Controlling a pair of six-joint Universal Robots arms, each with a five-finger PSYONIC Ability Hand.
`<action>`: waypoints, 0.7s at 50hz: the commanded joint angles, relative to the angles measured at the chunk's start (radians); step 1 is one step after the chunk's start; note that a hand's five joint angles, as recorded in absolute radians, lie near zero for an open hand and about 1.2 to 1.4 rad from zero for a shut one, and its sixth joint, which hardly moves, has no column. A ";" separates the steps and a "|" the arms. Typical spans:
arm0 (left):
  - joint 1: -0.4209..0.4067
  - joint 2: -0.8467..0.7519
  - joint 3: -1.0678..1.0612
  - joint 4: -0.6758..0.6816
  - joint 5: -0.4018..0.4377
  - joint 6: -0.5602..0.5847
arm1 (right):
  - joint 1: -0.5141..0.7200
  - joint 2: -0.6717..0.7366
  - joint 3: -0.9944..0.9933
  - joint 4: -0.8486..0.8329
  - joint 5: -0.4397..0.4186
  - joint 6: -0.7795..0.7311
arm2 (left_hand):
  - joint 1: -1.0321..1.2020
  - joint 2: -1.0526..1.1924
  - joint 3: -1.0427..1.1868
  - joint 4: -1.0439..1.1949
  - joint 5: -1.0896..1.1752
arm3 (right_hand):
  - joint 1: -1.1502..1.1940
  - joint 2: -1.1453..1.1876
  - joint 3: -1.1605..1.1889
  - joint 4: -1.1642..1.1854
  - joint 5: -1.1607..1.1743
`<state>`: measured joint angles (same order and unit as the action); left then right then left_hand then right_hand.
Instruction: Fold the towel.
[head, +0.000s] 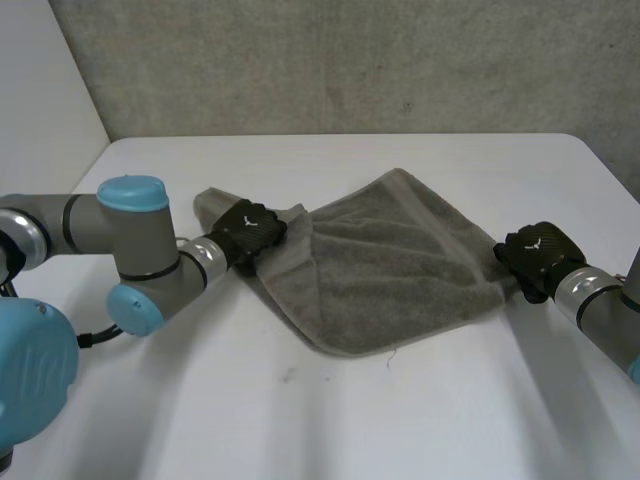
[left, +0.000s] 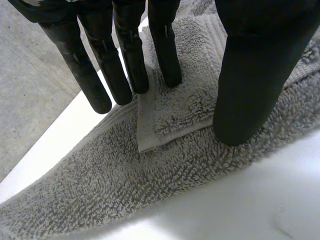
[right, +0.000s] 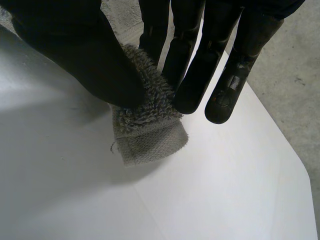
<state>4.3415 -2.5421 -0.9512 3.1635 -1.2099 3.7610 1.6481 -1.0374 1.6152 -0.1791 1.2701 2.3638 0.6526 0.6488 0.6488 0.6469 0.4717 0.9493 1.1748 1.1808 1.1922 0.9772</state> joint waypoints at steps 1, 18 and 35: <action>0.001 -0.032 0.048 0.001 0.000 -0.003 | -0.001 0.007 0.000 0.000 0.000 0.000 | 0.133 0.137 0.137 0.139 0.140 | 0.447 0.221 0.215 0.204 0.245; -0.011 -0.040 0.092 0.000 -0.007 -0.009 | 0.001 0.022 0.000 -0.002 0.006 -0.029 | 0.744 0.747 0.747 0.749 0.750 | 0.447 0.221 0.215 0.204 0.245; -0.019 0.239 -0.173 -0.063 -0.034 0.003 | 0.001 -0.012 -0.012 0.198 0.006 -0.113 | 0.744 0.747 0.747 0.749 0.750 | 0.447 0.221 0.215 0.204 0.245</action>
<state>4.3129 -2.4127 -0.9655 3.1541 -1.2290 3.7585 1.6485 -1.0197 1.6136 -0.1610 1.2767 2.3191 1.1402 1.2108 1.2068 1.2137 1.0106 0.9493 1.1747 1.1808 1.1923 0.9775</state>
